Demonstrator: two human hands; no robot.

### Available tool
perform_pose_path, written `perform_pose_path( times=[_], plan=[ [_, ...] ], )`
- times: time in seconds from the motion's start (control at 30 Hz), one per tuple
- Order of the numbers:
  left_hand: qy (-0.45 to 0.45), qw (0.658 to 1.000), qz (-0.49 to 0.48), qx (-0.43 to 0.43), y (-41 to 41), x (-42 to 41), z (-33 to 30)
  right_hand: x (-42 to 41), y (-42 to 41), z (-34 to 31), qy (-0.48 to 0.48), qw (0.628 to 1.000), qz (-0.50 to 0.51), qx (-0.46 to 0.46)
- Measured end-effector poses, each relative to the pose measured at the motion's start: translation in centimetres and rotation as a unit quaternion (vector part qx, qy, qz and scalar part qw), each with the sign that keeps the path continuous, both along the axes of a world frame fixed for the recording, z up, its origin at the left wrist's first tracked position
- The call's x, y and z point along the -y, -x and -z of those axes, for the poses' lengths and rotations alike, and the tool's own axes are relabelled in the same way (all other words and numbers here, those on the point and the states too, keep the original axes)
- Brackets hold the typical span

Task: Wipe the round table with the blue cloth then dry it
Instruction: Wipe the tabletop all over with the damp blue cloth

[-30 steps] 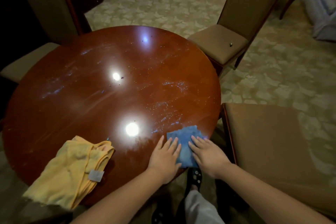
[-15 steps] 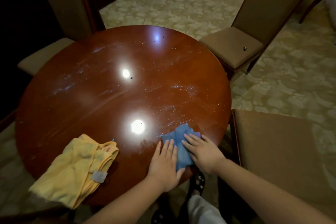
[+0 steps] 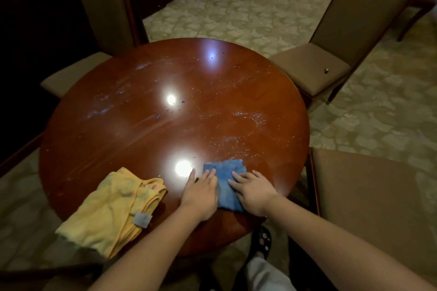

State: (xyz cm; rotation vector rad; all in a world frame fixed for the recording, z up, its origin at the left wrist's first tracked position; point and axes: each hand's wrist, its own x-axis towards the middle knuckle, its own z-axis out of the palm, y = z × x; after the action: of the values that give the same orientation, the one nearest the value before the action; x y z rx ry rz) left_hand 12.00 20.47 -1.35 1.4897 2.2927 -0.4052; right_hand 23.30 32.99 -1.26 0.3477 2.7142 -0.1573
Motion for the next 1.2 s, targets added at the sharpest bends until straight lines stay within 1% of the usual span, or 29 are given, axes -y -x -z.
perform_pose_path(
  times=[0.03, 0.1, 0.13, 0.17, 0.2, 0.23, 0.3, 0.33, 0.43, 0.5, 0.57, 0.6, 0.67, 0.7, 0.77, 0.83, 0.93, 1.07, 1.13, 1.2],
  plan=[
    [0.006, 1.000, 0.004, 0.004, 0.4, 0.1, 0.0, 0.3, 0.2, -0.2, -0.002, 1.000, -0.003, -0.009],
    [0.017, 1.000, 0.018, 0.016, 0.1, 1.7, 0.1, 2.1, -1.2, -0.1, -0.019, 0.995, -0.064, -0.074],
    [0.016, 0.999, 0.022, 0.025, -0.4, 2.8, 0.2, 3.0, -2.3, 0.2, -0.021, 0.992, -0.085, -0.089],
    [0.012, 0.999, 0.021, 0.035, -0.8, 3.6, 0.1, 3.6, -3.1, 0.2, 0.002, 0.993, -0.085, -0.083],
    [0.008, 0.999, 0.017, 0.046, -1.0, 4.1, 0.1, 3.8, -3.4, 0.1, 0.014, 0.995, -0.081, -0.058],
    [0.004, 0.999, 0.012, 0.052, -0.8, 4.0, 0.1, 3.7, -3.3, 0.0, 0.005, 0.996, -0.070, -0.045],
    [0.008, 0.999, 0.013, 0.037, 0.1, 2.6, 0.2, 2.9, -2.3, 0.1, -0.004, 0.997, -0.049, -0.062],
    [0.010, 0.999, 0.011, 0.030, 0.7, 1.6, 0.4, 2.0, -1.5, 0.2, -0.012, 0.998, -0.048, -0.029],
    [0.018, 1.000, 0.005, 0.014, 1.7, 0.0, 0.7, 0.8, 0.6, 0.0, -0.025, 1.000, -0.010, 0.004],
    [0.023, 0.999, 0.021, 0.010, 1.1, 0.9, 0.7, 1.9, -0.5, 0.4, -0.001, 1.000, -0.002, 0.003],
    [0.020, 0.999, 0.043, 0.004, -0.5, 2.9, 0.8, 3.9, -2.9, 1.3, -0.002, 0.999, -0.017, -0.046],
    [0.020, 0.998, 0.053, 0.002, -1.1, 3.7, 0.9, 4.7, -3.8, 1.2, 0.020, 0.998, -0.004, -0.052],
    [0.020, 0.998, 0.057, 0.002, -1.2, 4.0, 1.0, 4.7, -4.1, 1.0, 0.015, 0.998, 0.021, -0.060],
    [0.020, 0.999, 0.050, 0.004, -0.7, 3.4, 1.1, 4.1, -3.7, 1.0, 0.003, 0.997, 0.018, -0.073],
    [0.016, 0.999, 0.027, 0.010, 0.6, 1.4, 1.1, 2.5, -2.1, 0.9, 0.009, 0.999, 0.041, -0.030],
    [0.034, 0.999, 0.017, 0.019, 1.8, -0.5, 1.0, 1.6, -0.4, 1.0, -0.004, 0.998, 0.060, -0.014],
    [0.067, 0.997, 0.025, 0.019, 1.5, -0.9, 0.8, 2.8, -0.9, 1.6, 0.011, 0.997, 0.081, -0.010],
    [0.077, 0.994, 0.068, 0.024, -1.3, 2.0, 0.8, 5.6, -4.7, 1.6, 0.011, 0.997, 0.070, -0.021],
    [0.074, 0.994, 0.068, 0.042, -1.1, 1.9, 0.6, 4.7, -4.9, 1.6, 0.016, 0.997, 0.072, -0.034],
    [0.066, 0.995, 0.066, 0.042, 0.2, 0.4, 0.4, 2.9, -3.6, 1.5, 0.004, 0.997, 0.076, -0.023]
  ],
)
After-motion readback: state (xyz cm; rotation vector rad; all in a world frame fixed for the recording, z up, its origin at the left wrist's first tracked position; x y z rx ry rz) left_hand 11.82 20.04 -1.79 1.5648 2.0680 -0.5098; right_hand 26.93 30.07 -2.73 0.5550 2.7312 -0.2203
